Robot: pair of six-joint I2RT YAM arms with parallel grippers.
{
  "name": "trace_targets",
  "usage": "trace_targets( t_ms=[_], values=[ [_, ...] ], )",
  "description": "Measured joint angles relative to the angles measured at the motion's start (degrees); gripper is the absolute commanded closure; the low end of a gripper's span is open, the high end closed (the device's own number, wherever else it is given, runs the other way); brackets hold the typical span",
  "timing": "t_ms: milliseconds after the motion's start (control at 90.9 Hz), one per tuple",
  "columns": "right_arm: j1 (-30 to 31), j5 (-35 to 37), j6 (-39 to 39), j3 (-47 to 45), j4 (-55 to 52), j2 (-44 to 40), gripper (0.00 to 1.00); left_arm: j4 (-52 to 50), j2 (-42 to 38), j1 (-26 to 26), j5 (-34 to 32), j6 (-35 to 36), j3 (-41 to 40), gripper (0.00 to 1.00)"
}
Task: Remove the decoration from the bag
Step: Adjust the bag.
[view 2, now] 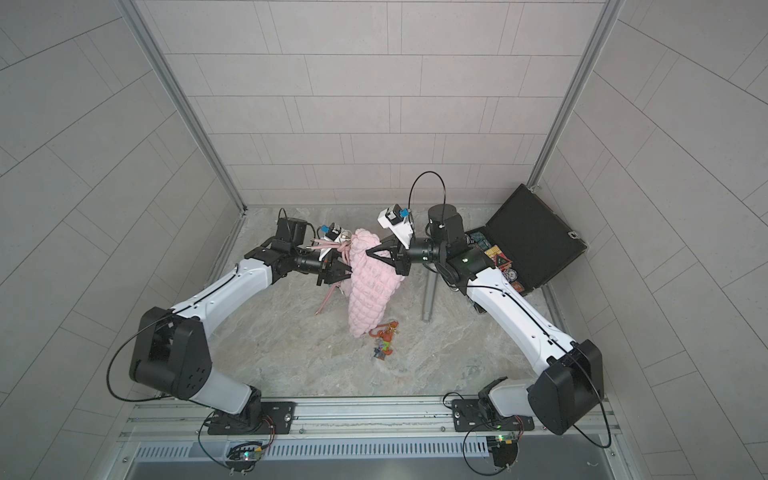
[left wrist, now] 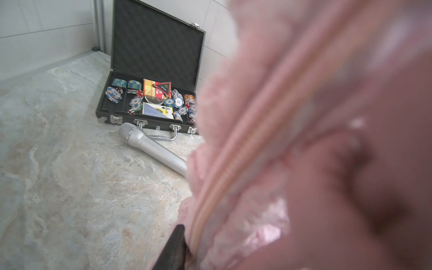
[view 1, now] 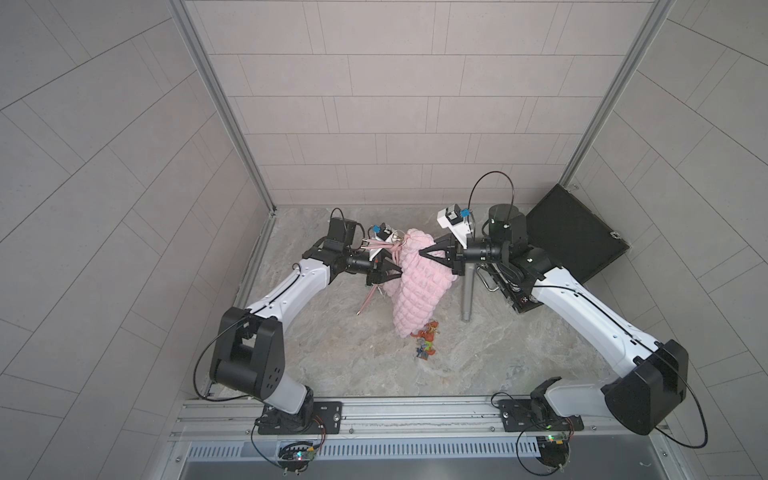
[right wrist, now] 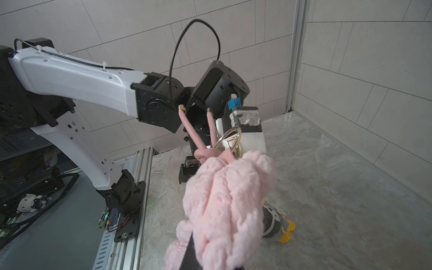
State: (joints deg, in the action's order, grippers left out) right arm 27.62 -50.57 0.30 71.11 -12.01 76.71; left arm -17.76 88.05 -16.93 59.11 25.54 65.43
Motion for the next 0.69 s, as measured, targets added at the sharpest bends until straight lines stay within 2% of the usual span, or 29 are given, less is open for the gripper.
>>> trace_targets(
  t_ms=[33,88,110,165,242,396,594,693],
  values=[
    [0.0,0.1,0.0,0.0,0.0,0.0,1.00,-0.4,0.0,0.1,-0.4,-0.3,0.3,0.83],
    [0.0,0.5,-0.1,0.0,0.0,0.0,1.00,-1.3,-0.1,0.5,-1.5,-1.0,0.9,0.98],
    [0.0,0.7,-0.1,0.0,0.0,0.0,0.97,-1.4,-0.1,0.6,-1.9,-0.6,1.1,1.00],
    [0.0,1.8,-0.3,0.0,0.0,0.0,0.91,-2.3,-0.4,1.1,-3.8,-1.2,1.7,1.00],
    [-0.2,4.3,-0.7,0.0,0.0,0.0,0.75,-3.6,-1.0,1.8,-6.6,-2.6,2.6,1.00],
    [-0.4,12.0,-1.6,-0.1,-0.5,0.0,0.54,-7.3,-3.9,3.1,-15.4,-7.0,3.7,1.00],
    [-0.8,24.8,-1.6,-0.1,-1.4,0.0,0.35,-11.7,-8.0,3.1,-28.0,-17.9,5.4,1.00],
    [-1.0,30.3,-1.5,-0.1,-2.6,-0.2,0.30,-14.0,-9.9,3.1,-34.4,-24.9,5.9,1.00]
  ],
)
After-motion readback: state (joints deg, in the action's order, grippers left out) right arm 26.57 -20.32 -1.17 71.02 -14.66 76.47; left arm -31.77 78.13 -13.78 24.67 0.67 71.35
